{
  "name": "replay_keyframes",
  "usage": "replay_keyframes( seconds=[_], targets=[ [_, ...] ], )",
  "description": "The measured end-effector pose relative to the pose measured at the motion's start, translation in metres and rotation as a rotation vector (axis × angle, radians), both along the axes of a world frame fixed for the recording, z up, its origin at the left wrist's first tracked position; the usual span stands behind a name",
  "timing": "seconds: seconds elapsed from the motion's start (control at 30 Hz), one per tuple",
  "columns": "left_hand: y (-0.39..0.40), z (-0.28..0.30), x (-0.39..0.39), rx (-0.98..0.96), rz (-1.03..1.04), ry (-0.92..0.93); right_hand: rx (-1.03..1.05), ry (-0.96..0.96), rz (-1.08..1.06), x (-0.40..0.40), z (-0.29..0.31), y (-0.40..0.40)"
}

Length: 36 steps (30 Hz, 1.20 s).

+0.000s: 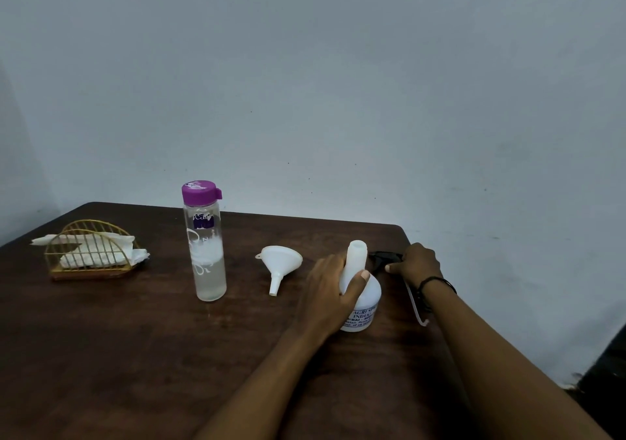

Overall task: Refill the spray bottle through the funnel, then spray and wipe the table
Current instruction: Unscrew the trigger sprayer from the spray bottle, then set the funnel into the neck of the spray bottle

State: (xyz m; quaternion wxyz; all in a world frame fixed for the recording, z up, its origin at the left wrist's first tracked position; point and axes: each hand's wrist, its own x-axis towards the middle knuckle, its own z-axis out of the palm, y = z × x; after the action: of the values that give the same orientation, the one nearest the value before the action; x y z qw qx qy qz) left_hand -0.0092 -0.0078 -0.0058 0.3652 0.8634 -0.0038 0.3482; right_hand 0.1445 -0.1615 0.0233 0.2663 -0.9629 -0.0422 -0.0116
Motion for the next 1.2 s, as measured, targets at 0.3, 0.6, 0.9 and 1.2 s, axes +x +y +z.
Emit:
replay_keyframes(
  seconds=[0.3,0.6,0.9,1.2],
  targets=[
    [0.005,0.010,-0.009,-0.135,-0.008,-0.087,0.098,-0.044,0.019,-0.003,0.010,-0.014],
    [0.027,0.026,-0.010,-0.224,0.219,-0.280,0.407,-0.306,0.101,-0.082,0.064,-0.019],
    [0.064,0.028,-0.027,-0.254,0.382,-0.007,0.588,-0.679,0.370,-0.198,0.056,0.050],
    [0.079,0.012,-0.038,-0.219,0.401,0.181,0.338,-0.287,0.409,-0.195,0.012,0.114]
  ],
)
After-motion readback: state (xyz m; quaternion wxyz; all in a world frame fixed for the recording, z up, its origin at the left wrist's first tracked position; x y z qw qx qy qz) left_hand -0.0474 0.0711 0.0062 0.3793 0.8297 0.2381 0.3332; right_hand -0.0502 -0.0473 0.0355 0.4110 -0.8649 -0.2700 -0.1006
